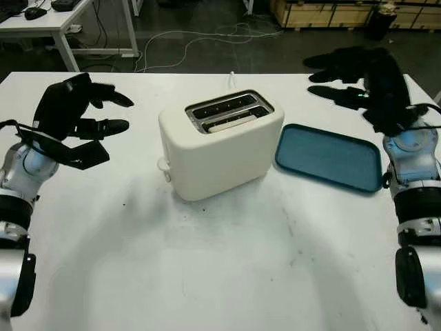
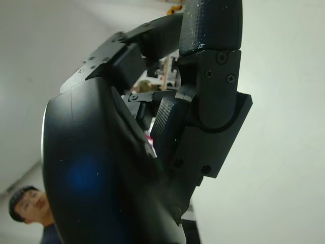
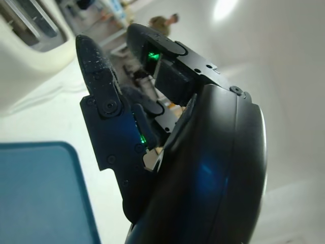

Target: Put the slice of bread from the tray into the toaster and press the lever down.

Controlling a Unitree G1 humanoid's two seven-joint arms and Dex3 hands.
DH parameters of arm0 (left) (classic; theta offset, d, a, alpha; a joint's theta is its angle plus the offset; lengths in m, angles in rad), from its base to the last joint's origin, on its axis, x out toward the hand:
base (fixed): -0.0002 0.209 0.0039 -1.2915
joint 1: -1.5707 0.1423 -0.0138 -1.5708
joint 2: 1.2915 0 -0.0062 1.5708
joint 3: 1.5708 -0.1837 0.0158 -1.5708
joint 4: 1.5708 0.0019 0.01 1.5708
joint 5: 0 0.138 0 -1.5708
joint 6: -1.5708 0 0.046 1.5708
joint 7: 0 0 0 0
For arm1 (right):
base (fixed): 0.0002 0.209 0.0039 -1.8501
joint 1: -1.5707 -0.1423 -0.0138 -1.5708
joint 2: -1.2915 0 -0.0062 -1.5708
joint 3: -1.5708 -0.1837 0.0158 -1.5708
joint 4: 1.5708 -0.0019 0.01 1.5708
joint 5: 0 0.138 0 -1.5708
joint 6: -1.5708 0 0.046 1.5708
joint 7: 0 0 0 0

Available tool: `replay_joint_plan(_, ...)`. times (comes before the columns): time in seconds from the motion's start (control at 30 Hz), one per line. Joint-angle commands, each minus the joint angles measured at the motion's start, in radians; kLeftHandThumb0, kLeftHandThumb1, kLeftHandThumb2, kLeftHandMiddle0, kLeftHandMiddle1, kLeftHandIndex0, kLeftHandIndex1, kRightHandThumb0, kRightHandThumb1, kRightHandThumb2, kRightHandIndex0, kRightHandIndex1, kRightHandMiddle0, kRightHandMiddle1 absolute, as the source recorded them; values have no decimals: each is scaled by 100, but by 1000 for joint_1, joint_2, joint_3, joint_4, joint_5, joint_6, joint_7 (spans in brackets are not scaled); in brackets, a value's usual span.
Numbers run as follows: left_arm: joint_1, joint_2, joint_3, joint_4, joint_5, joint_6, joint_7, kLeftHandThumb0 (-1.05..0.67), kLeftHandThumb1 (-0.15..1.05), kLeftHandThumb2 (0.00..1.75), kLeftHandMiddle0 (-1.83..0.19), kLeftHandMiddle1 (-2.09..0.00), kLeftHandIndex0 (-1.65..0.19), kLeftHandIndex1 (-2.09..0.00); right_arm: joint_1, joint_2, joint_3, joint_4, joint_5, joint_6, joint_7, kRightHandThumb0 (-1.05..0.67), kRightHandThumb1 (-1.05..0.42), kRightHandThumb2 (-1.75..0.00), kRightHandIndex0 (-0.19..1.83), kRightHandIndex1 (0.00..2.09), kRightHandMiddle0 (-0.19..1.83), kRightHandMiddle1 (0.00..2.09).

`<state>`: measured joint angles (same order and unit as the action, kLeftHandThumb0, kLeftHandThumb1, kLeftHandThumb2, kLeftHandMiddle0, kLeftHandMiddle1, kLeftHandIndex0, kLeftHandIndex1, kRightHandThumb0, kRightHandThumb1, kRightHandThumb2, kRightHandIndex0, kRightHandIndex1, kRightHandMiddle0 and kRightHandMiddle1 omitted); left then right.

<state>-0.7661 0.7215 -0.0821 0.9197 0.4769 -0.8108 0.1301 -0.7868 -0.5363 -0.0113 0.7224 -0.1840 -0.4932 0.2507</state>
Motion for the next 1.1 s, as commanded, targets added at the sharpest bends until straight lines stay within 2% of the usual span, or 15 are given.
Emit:
replay_joint_plan(0.0,-26,23,-16,-25,18,13,-16,-105,92,52,-51,-175,-30,-174,-39,-13,28,18,-40,-11,-8,-57,-76,0,96,19,95,0)
replay_joint_plan(0.2,-27,31,-21,-75,-8,40,-84,-105,92,53,-52,-175,-29,-175,-85,-41,112,50,-198,-66,-105,-60,-78,-1,94,22,95,0)
replay_joint_plan(0.3,-6,26,-20,-94,-27,43,-128,-105,92,53,-56,-175,-30,-175,-97,-45,134,64,-230,-82,-132,-58,-78,0,75,61,95,0)
replay_joint_plan(0.37,13,23,-20,-103,-28,52,-140,-105,92,55,-62,-175,-34,-175,-91,-50,138,66,-232,-95,-135,-60,-79,0,69,72,94,0)
replay_joint_plan(0.73,80,3,-11,-150,-71,125,-211,-105,92,56,-83,-175,-58,-175,-35,-85,128,26,-213,-77,-127,-61,-79,-1,62,72,93,0)
replay_joint_plan(1.07,75,-9,-11,-136,-92,127,-231,-105,92,53,-86,-175,-60,-175,-23,-80,128,31,-213,-82,-126,-59,-79,0,63,74,93,0)
